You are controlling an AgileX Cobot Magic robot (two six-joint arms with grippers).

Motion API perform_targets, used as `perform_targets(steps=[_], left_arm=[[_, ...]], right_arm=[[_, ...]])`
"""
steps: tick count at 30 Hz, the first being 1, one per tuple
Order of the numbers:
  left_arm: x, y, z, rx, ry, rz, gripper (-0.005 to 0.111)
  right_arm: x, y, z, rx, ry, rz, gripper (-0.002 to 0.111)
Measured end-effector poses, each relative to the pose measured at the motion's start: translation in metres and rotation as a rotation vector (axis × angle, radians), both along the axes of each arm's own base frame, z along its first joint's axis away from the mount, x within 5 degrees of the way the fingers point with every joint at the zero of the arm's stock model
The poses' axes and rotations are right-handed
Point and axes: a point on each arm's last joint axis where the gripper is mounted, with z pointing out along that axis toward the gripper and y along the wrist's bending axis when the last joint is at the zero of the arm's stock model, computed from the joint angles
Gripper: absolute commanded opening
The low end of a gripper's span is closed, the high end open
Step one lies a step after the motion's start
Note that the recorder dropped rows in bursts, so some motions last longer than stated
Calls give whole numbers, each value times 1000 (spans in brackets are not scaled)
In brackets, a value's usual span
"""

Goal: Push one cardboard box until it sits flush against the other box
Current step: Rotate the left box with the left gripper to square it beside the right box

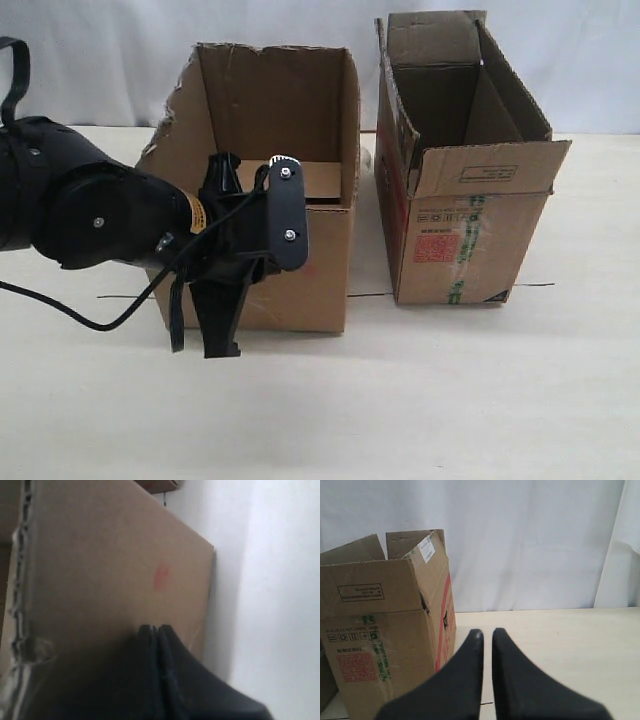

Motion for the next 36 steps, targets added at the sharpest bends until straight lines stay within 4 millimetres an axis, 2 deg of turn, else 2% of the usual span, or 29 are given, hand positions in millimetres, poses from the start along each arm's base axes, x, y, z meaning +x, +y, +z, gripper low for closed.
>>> perform_targets(steps=[16,26,36], left_arm=[[16,-10,-20,-48,-61,3,0],[32,-23,-7,-92,-111,3,0],[33,-23,-13,-59,-75,2,0]], right_arm=[[0,0,0,0,0,0,5],[0,0,0,0,0,0,5],[0,0,0,0,0,0,5]])
